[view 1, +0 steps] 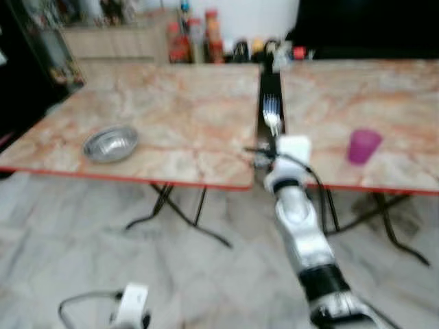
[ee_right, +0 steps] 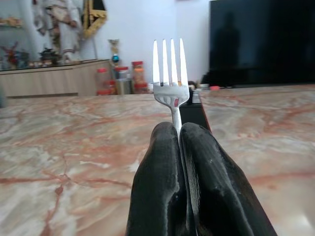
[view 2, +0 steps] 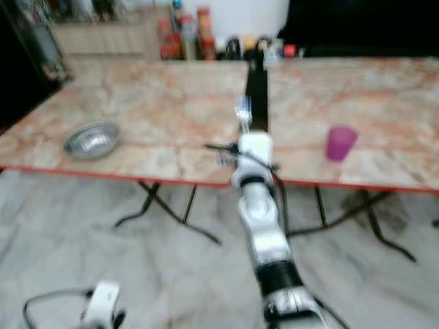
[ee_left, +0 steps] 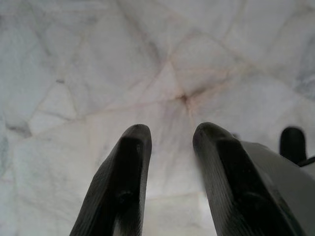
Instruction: Setting the table
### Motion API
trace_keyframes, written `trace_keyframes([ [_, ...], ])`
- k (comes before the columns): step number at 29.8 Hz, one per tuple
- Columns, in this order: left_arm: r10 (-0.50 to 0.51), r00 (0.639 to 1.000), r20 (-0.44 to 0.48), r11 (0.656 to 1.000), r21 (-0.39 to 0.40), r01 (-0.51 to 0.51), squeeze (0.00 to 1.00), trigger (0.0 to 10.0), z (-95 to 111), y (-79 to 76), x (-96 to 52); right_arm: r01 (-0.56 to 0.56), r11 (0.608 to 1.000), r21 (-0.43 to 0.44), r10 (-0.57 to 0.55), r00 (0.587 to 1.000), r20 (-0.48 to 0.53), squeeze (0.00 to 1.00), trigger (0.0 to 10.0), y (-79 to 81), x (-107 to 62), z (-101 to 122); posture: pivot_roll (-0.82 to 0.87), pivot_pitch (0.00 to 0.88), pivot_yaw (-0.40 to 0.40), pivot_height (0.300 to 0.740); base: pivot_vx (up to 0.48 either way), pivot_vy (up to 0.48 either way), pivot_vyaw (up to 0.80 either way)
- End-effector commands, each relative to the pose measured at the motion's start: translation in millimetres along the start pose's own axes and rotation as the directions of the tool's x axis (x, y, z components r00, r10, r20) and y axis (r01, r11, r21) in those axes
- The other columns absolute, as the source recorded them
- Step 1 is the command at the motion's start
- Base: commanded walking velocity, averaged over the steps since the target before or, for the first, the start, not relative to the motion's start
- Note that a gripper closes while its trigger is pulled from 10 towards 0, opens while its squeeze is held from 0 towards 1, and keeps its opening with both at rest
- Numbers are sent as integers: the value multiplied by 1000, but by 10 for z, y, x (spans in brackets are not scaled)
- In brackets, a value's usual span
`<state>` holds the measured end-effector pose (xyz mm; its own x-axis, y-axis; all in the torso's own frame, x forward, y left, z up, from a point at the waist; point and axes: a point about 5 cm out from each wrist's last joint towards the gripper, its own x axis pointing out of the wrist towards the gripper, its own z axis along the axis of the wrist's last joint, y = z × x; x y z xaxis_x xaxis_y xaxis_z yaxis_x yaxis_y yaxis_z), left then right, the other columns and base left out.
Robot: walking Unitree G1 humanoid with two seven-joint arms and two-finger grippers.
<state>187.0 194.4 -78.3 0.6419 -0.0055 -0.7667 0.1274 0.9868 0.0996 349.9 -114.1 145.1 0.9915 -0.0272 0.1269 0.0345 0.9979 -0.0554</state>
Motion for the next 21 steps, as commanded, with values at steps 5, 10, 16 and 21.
trace_keyframes([
  [5, 19, 1000, 1, 999, 30, -19, 0, 10000, 18, 102, -7, -32, 999, 22, 31, 999, 27, 0, 10000, 138, 24, 80, -20, 0, 38, 736, 0, 480, 0],
  [10, 18, 1000, 2, 999, 33, -18, 0, 10000, 20, 103, -7, -31, 999, 20, 30, 999, 26, 0, 10000, 126, 23, 73, -17, 0, 36, 736, 0, 480, 0],
  [16, 18, 1000, -1, 999, 32, -18, 0, 10000, -3, 103, -14, -31, 999, 22, 30, 999, 24, 0, 10000, 115, 5, 52, -17, 0, 34, 736, 0, 480, 0],
  [21, 16, 1000, 2, 999, 49, -16, 0, 10000, -3, 104, -16, -32, 999, 25, 31, 999, 35, 0, 10000, 123, 3, 64, -16, 0, 34, 736, 0, 156, 0],
])
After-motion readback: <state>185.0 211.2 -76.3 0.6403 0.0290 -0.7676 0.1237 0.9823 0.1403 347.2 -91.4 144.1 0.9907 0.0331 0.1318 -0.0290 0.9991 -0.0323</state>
